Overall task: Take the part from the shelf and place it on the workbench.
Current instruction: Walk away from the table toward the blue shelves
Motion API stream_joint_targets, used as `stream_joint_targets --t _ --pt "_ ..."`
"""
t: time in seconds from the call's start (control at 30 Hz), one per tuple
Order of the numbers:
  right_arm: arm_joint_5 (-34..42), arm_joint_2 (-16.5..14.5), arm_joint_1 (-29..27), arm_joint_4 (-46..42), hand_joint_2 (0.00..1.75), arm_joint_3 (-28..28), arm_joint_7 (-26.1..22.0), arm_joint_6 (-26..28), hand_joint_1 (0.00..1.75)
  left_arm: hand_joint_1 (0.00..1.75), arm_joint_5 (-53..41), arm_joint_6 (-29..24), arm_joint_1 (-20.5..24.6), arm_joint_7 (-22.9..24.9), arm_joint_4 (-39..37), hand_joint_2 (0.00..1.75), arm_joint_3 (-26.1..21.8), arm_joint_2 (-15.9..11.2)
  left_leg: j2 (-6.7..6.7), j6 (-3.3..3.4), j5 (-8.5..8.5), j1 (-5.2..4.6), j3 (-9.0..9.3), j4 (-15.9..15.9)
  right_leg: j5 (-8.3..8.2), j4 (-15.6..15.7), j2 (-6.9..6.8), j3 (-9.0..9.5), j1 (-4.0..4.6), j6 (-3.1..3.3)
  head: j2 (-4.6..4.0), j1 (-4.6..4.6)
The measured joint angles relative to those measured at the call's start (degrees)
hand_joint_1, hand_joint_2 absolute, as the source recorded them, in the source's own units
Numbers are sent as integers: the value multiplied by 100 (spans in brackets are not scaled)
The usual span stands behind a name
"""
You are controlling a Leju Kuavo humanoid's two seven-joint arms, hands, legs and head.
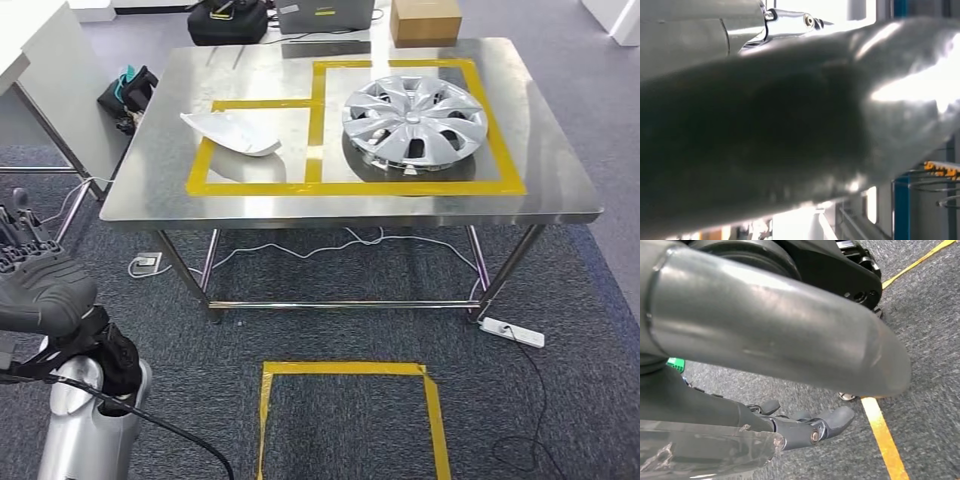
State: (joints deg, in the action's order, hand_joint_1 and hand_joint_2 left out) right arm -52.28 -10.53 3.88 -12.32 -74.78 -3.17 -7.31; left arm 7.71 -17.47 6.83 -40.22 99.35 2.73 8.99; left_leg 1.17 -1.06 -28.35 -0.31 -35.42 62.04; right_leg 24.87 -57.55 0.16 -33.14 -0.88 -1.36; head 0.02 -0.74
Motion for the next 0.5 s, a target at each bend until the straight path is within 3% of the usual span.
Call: stream_joint_targets --t 0.07,0.1,0.13,0.17,0.23,0.3,0.33,0.4,0.47,0.5 --pt "0 -10 3 -1 0 1 0 7 0 0 -14 -87 5 0 10 0 0 16 -59 -26 -394 10 -352 803 -32 -2 83 -60 2 34 0 -1" --pt "0 -13 1 -1 0 1 0 9 0 0 -20 -103 2 0 10 0 0 20 -64 -27 -474 13 -463 1064 -49 -3 132 -88 3 37 0 -1" --pt "0 -14 -3 -1 0 0 1 12 0 0 -30 -110 3 0 10 0 0 24 -68 -20 -445 15 -477 1124 -68 -4 184 -113 4 31 0 0" --pt "0 -14 -5 -1 0 -1 1 12 0 0 -41 -111 7 0 10 0 2 27 -86 -7 -307 18 -365 937 -88 -4 243 -132 3 17 0 0" --pt "0 -18 -1 -1 0 0 2 12 0 0 -44 -97 19 0 11 0 13 29 -231 29 48 33 80 154 -126 -7 354 -161 5 -26 0 -1" --pt "1 -22 8 -3 0 1 2 12 0 0 9 -68 32 1 11 0 29 28 -393 61 195 50 397 -439 -161 -19 448 -202 15 -79 0 4" --pt "2 -23 6 -4 0 1 2 12 0 0 48 -57 35 1 10 0 33 28 -425 79 191 45 435 -534 -181 -15 485 -224 15 -110 0 4" --pt "6 -25 -10 -6 0 -1 4 12 0 0 114 -51 37 1 10 0 39 30 -364 133 211 25 424 -556 -231 21 554 -260 -6 -181 0 2" --pt "10 -25 -23 -8 0 -1 12 14 0 0 153 -53 43 1 10 0 49 42 -263 202 251 34 416 -575 -139 -88 449 -348 -4 -230 0 18" --pt "12 -25 -20 -9 0 -1 16 15 0 0 166 -56 45 2 10 0 54 49 -206 230 267 41 410 -584 11 -308 334 -455 4 -246 0 33"
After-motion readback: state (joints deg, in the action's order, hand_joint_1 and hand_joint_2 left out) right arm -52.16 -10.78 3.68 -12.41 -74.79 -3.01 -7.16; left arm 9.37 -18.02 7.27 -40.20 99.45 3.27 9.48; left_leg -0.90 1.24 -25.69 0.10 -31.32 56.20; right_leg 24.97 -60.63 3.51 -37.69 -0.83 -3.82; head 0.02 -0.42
